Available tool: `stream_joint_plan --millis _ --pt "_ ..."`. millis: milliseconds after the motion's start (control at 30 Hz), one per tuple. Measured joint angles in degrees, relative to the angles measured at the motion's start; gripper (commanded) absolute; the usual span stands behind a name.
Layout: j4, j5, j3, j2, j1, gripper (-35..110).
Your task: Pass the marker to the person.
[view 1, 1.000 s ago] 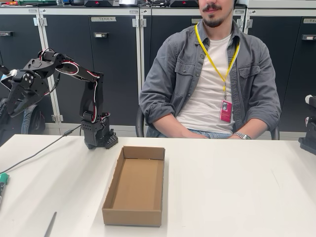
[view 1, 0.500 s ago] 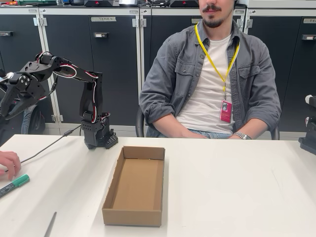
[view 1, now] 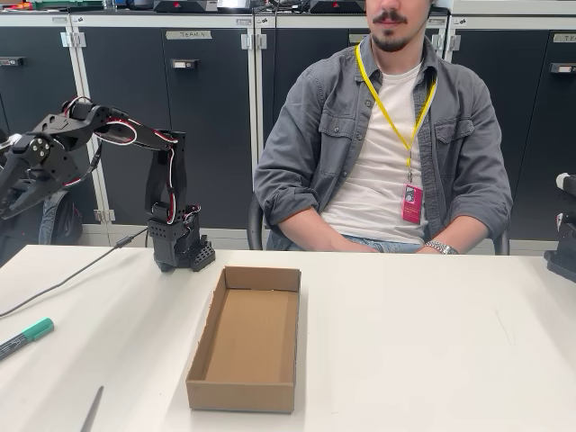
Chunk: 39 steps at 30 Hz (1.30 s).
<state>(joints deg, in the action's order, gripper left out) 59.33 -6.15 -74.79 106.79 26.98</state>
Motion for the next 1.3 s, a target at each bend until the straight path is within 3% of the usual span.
stream_joint_plan --millis 633,933,1300 --pt "-0.1 -4.3 15.9 -13.9 -6.6 10" --pt "11.0 -5.0 13.8 -13.8 -9.6 22" --pt "24.0 -2.6 1.8 -13.8 -4.5 37"
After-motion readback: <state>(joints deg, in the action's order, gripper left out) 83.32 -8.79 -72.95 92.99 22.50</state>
